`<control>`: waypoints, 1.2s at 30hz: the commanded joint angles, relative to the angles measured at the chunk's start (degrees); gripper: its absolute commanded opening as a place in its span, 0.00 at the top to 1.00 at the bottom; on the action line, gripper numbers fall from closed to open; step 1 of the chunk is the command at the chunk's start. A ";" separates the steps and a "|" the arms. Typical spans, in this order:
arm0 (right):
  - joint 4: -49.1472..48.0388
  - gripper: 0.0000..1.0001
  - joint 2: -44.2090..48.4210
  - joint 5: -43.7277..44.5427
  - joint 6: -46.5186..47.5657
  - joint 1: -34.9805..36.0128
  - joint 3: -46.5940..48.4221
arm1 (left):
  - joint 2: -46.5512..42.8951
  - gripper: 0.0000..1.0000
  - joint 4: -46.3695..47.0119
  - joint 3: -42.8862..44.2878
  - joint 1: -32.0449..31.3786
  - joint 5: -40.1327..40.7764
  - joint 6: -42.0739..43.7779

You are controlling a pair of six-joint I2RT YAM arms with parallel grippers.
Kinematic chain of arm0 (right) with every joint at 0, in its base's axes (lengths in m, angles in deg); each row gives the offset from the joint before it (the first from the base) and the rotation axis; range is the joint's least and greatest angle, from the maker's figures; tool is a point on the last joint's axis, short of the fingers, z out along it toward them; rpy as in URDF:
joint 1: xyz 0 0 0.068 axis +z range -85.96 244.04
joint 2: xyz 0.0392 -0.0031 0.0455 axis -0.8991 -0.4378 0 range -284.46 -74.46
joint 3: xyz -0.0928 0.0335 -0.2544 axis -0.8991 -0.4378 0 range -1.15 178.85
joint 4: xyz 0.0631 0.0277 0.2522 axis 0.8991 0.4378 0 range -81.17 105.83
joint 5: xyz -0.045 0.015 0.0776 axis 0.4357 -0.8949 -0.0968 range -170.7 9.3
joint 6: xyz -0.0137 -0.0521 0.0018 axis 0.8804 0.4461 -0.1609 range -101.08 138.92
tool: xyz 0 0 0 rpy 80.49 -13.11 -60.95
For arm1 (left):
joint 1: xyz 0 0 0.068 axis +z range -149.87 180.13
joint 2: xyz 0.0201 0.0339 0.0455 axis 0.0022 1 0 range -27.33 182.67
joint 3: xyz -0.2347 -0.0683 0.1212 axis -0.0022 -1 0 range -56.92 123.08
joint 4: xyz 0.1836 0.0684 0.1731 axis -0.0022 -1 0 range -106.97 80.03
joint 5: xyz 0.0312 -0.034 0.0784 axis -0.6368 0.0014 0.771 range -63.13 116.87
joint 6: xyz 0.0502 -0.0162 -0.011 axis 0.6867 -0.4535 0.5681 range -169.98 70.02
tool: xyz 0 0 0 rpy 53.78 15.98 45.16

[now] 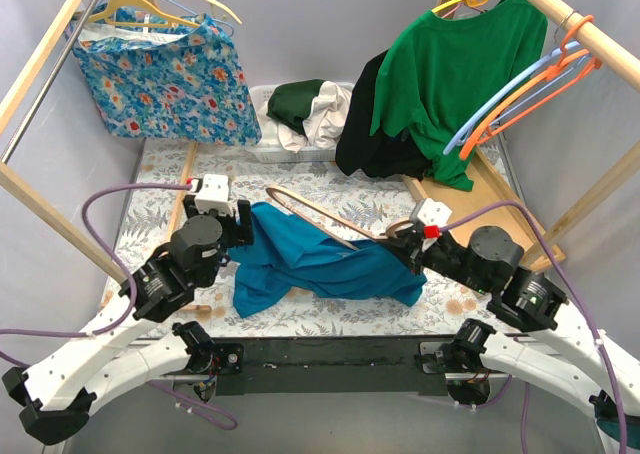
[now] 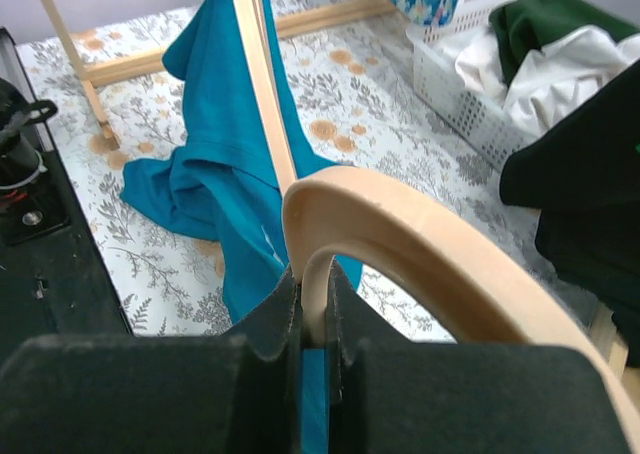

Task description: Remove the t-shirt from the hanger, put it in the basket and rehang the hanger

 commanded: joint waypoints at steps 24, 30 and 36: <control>3.05 0.99 -9.87 -25.92 0.75 0.14 -1.24 | -10.19 0.22 -14.10 7.31 -0.02 -61.46 8.76; 4.89 0.99 -7.76 -27.24 1.45 0.14 -0.18 | -7.12 0.26 -13.93 6.78 -0.02 -65.17 8.76; 6.65 0.99 -6.00 -26.90 2.07 0.14 0.96 | -4.66 0.27 -13.84 6.61 -0.02 -66.57 8.24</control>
